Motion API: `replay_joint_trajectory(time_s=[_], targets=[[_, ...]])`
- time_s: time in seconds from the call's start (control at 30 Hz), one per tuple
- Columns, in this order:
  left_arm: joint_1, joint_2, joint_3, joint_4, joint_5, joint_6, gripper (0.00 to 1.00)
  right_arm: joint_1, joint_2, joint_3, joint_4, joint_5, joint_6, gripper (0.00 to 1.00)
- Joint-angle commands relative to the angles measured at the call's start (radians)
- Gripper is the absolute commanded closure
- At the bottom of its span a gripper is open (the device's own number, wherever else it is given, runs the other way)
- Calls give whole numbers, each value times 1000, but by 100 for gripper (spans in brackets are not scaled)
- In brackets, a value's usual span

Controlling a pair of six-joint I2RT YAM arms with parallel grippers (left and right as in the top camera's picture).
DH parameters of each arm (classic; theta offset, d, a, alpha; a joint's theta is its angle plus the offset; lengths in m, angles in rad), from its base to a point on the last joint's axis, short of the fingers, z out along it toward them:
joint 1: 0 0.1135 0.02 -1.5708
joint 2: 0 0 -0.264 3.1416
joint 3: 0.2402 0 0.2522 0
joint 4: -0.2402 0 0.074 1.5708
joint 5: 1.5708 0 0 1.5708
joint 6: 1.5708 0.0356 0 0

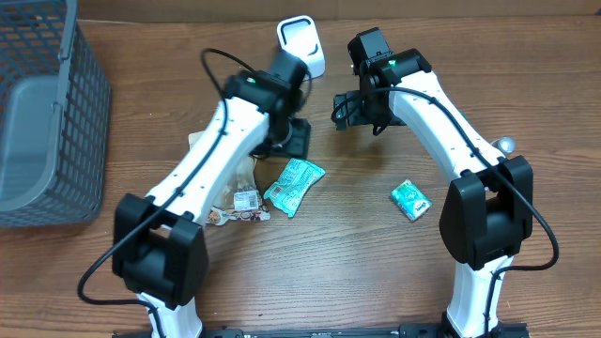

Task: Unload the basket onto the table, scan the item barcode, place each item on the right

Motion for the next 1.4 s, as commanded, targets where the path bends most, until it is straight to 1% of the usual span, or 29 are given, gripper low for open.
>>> replay_joint_trajectory(time_s=[0.0, 0.13, 0.37, 0.43, 0.47, 0.57, 0.6, 0.63, 0.7, 0.73, 0.8, 0.87, 0.9, 0.97, 1.07, 1.2, 1.27, 1.3, 1.33, 1.37], targets=[[67, -34, 25, -3, 1, 4, 36, -2, -12, 14, 2, 2, 4, 0], [123, -34, 25, -11, 12, 4, 34, -2, -12, 14, 2, 2, 4, 0], [131, -34, 22, -29, 4, 31, 30, -2, -12, 14, 2, 2, 4, 0], [131, -34, 22, -29, 5, 31, 20, -2, -12, 14, 2, 2, 4, 0], [130, -34, 21, -31, 9, 31, 21, -2, -12, 14, 2, 2, 4, 0], [123, -29, 19, -36, 9, 43, 31, -2, -12, 14, 2, 2, 4, 0], [122, -27, 15, -36, 8, 48, 36, -2, -12, 14, 2, 2, 4, 0], [122, -25, 10, -36, 9, 54, 51, -2, -12, 14, 2, 2, 4, 0], [122, -18, -5, -36, 8, 54, 90, -2, -12, 14, 2, 2, 4, 0], [122, -13, -20, -32, 11, 54, 96, -2, -12, 14, 2, 2, 4, 0], [122, -5, -37, -40, 43, 68, 96, -2, -12, 14, 2, 2, 4, 0], [122, 0, -51, -63, 92, 109, 96, -2, -12, 14, 11, 0, 5, 0], [122, 0, -58, -83, 100, 135, 96, -2, -12, 14, 48, -11, 5, 0], [124, 0, -64, -130, 100, 162, 96, -2, -12, 14, 122, -95, 5, 0], [124, 0, -82, -158, 99, 163, 96, -1, -12, 14, 213, -247, 5, 0], [123, 0, -150, -149, 101, 161, 96, -2, -12, 14, 195, -529, 4, 0], [122, 0, -187, -130, 124, 162, 96, -9, -12, 14, 169, -615, 4, 2], [122, 0, -216, -107, 150, 162, 96, -14, -12, 14, 146, -637, 4, 16], [122, 0, -257, -63, 182, 163, 96, -23, -12, 13, 85, -634, 4, 73], [122, 0, -279, -34, 190, 163, 96, -25, -12, 12, 53, -634, 4, 85]])
